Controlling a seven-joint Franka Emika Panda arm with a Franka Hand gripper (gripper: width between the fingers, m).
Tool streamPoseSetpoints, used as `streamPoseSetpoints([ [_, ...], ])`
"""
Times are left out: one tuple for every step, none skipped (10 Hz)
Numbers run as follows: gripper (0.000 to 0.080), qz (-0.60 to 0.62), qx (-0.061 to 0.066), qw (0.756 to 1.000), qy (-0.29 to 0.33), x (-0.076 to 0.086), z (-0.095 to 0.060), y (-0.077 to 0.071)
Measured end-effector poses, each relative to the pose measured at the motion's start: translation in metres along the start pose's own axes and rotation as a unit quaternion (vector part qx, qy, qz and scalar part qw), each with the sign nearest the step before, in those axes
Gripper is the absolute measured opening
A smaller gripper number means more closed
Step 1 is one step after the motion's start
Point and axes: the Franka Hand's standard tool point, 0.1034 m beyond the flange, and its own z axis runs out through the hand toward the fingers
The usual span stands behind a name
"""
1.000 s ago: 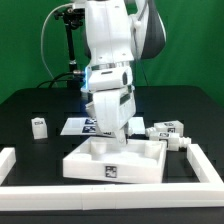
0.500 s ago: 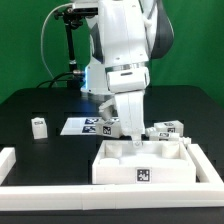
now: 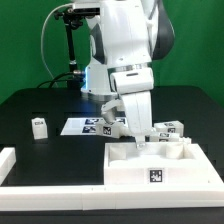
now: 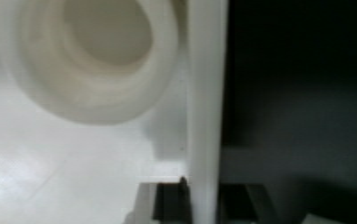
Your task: Assemble one leg
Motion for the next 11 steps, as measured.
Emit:
streamPoseSetpoints([
  [0.0052, -0.003, 0.011, 1.0, -0.003, 0.0024, 0.0004, 0.0003],
  [0.0052, 0.002, 0.017, 1.0, -0.005, 0.0029, 0.0005, 0.0002],
  [0.0052, 0.008, 0.022, 1.0, -0.007, 0.0029, 0.0006, 0.0002],
  [0.0052, 0.013, 0.022, 1.0, -0.007, 0.0028, 0.0006, 0.0002],
  [0.0052, 0.014, 0.022, 1.0, -0.007, 0.0018, 0.0002, -0.0001],
  [0.0156, 0.014, 0.023, 1.0, -0.007, 0.0018, 0.0007, -0.0005],
  [0.0156, 0.014, 0.023, 1.0, -0.007, 0.0017, 0.0011, -0.0008],
  [0.0302, 0.014, 0.024, 1.0, -0.007, 0.0016, 0.0013, -0.001],
  [0.0474, 0.014, 0.024, 1.0, -0.007, 0.0016, 0.0015, -0.0012],
  [0.0474, 0.014, 0.024, 1.0, -0.007, 0.0016, 0.0017, -0.0013],
  [0.0607, 0.014, 0.024, 1.0, -0.007, 0.0016, 0.0018, -0.0015],
])
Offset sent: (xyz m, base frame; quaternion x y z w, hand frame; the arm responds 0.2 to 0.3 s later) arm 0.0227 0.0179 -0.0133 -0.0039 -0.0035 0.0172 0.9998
